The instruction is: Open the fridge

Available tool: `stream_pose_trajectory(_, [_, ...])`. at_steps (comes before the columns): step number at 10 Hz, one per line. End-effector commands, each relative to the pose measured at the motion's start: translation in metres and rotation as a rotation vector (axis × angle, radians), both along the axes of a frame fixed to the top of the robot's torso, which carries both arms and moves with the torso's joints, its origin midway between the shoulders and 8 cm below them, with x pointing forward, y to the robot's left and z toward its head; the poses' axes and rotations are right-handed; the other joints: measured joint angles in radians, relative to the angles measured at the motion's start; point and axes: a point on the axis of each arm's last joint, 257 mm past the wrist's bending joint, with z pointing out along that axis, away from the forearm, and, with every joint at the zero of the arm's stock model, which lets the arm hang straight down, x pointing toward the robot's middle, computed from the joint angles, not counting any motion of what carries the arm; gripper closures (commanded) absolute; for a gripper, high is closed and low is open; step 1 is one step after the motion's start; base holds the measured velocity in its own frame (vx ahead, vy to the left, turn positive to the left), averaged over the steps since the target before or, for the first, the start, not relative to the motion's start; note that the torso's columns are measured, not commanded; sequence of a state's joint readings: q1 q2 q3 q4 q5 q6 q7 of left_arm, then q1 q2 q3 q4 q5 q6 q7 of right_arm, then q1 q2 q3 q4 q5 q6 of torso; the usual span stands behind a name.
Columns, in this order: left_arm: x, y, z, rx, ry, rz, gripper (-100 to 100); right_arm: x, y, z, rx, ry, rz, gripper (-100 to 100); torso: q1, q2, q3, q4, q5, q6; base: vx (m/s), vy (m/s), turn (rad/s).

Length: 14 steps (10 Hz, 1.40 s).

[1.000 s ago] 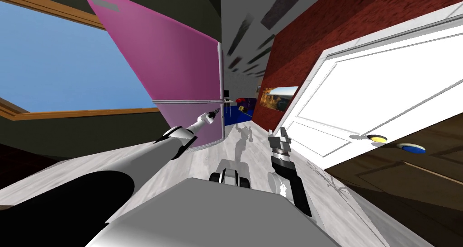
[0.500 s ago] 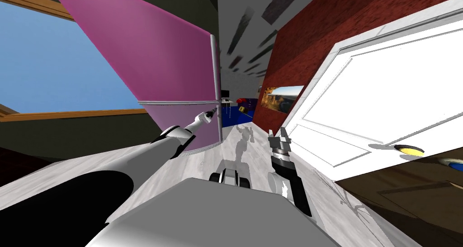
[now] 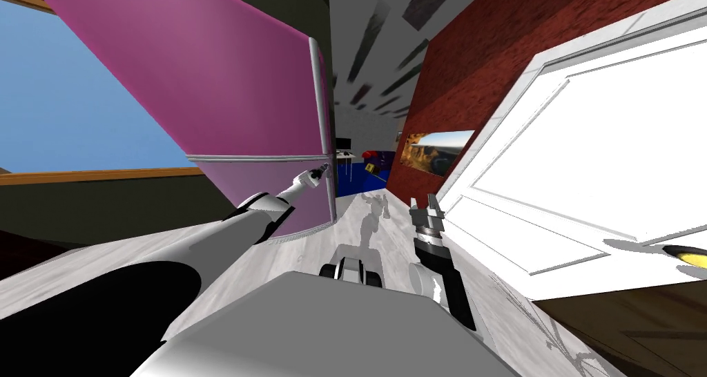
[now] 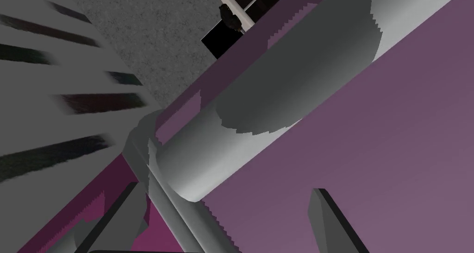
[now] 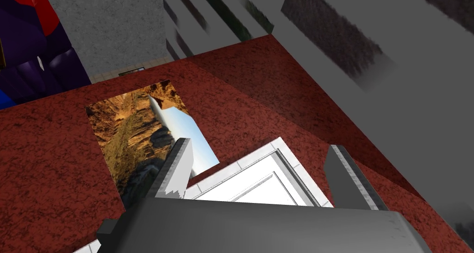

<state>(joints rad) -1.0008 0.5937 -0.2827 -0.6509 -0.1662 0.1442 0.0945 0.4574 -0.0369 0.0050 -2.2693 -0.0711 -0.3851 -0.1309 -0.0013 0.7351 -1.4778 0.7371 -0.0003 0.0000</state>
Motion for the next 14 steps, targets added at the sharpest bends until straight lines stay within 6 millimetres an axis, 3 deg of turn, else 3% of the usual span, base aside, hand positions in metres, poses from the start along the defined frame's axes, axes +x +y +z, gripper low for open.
stream_pose_trajectory(1, [-0.002, 0.02, 0.003, 0.001, 0.002, 0.032, -100, 0.0, 0.0, 0.0, 0.0, 0.0, 0.0, 0, 0.0, 0.002, 0.001, 0.0, 0.0, 0.001, 0.185, -0.146, 0.045])
stream_pose_trajectory(3, [-0.001, 0.017, 0.003, 0.001, 0.001, 0.027, -100, 0.0, 0.0, 0.0, 0.0, 0.0, 0.0, 0, 0.006, 0.009, 0.005, 0.002, 0.002, 0.001, 0.047, -0.04, 0.017])
stream_pose_trajectory(4, [-0.001, 0.018, 0.003, 0.001, 0.002, 0.029, 100, 0.0, 0.0, 0.0, 0.0, 0.0, 0.0, 0, 0.006, 0.009, 0.006, 0.002, 0.002, 0.002, 0.006, -0.004, 0.001])
stream_pose_trajectory(6, [0.005, -0.014, 0.004, 0.003, 0.003, -0.018, 100, 0.0, 0.0, 0.0, 0.0, -0.001, 0.0, 0, 0.007, 0.011, 0.007, 0.002, 0.002, 0.002, -0.21, 0.152, -0.1])
stream_pose_trajectory(7, [0.005, -0.014, 0.004, 0.003, 0.003, -0.018, 100, 0.0, 0.0, 0.0, -0.001, -0.001, 0.0, 0, 0.006, 0.014, 0.009, 0.001, 0.003, 0.004, -0.278, 0.137, -0.132])
stream_pose_trajectory(9, [0.009, -0.046, 0.005, 0.004, 0.002, -0.065, 100, 0.0, 0.0, 0.0, 0.0, -0.001, 0.0, 0, 0.003, 0.008, 0.005, 0.003, 0.001, -0.002, -0.318, 0.161, -0.133])
stream_pose_trajectory(10, [0.009, -0.046, 0.005, 0.004, 0.002, -0.065, 100, 0.0, 0.0, 0.0, 0.0, -0.001, 0.0, 0, 0.002, 0.008, 0.005, 0.003, 0.001, -0.001, -0.262, 0.13, -0.074])
stream_pose_trajectory(12, [0.013, -0.079, 0.007, 0.005, 0.002, -0.113, 100, 0.0, 0.0, 0.0, 0.0, -0.001, 0.0, 0, 0.004, 0.007, 0.004, 0.003, 0.001, -0.003, -0.311, 0.166, -0.105])
stream_pose_trajectory(14, [0.013, -0.079, 0.007, 0.005, 0.002, -0.113, 100, 0.0, 0.0, 0.0, 0.0, 0.0, 0.0, 0, 0.004, 0.005, 0.004, 0.004, 0.001, -0.005, -0.168, 0.126, -0.064])
